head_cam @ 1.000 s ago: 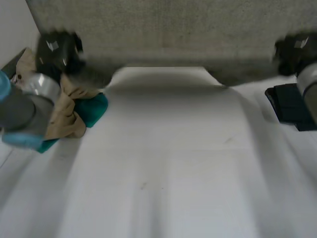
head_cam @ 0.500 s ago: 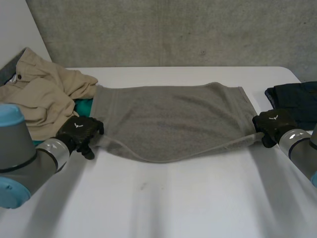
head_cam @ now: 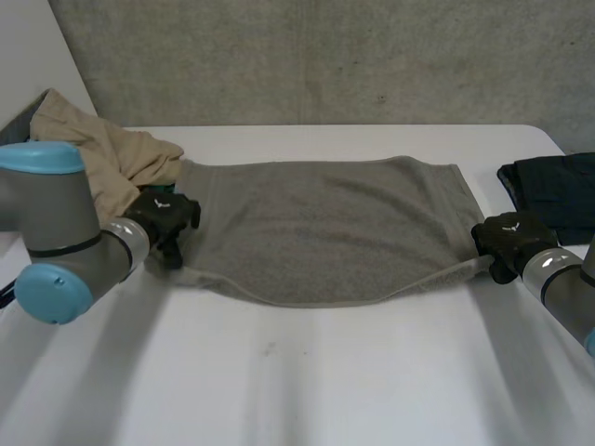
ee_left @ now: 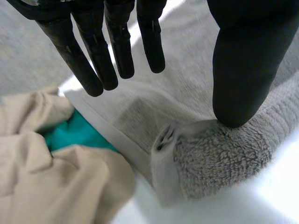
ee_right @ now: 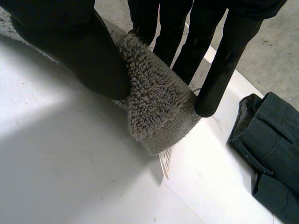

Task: Fold the laundry.

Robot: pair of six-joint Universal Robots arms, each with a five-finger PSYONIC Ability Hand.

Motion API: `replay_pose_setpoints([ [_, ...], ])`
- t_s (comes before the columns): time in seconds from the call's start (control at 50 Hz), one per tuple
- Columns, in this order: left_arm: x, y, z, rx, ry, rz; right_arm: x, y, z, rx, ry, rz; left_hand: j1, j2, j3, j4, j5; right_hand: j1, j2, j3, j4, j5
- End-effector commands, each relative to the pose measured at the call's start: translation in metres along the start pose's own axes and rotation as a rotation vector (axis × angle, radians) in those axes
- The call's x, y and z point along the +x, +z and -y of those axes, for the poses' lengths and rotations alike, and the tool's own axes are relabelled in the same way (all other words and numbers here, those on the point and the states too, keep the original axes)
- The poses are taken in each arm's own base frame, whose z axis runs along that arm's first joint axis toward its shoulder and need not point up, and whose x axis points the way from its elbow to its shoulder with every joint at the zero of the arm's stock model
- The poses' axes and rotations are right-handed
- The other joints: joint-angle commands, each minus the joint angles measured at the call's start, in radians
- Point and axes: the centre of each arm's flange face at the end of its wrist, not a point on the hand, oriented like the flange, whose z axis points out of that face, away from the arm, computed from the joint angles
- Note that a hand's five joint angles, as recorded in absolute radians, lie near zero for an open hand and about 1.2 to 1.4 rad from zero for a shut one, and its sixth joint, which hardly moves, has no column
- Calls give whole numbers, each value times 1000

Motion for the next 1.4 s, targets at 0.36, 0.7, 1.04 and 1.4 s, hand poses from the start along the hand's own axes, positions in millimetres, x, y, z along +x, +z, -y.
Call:
replay_pose_setpoints([
  [0.36, -12, -41, -9, 3, 4, 14, 4, -1, 3, 4, 1, -6, 406, 398, 397, 396, 394, 264, 220, 202, 193, 201],
  [0.7, 4, -48, -43, -56, -20, -84, -1, -2, 2, -1, -5, 7, 109, 101, 100, 99, 97, 264, 220, 202, 193, 201],
  [1.04, 3, -18, -52, -33, 40, -53, -1, -3, 1, -6, -9, 5, 192, 184, 183, 181, 180, 264, 220, 202, 193, 201],
  [1.4, -3, -13, -42, 30, 65, 31, -2, -5, 2, -11, -9, 12, 861, 853, 852, 850, 849, 264, 220, 202, 193, 201],
])
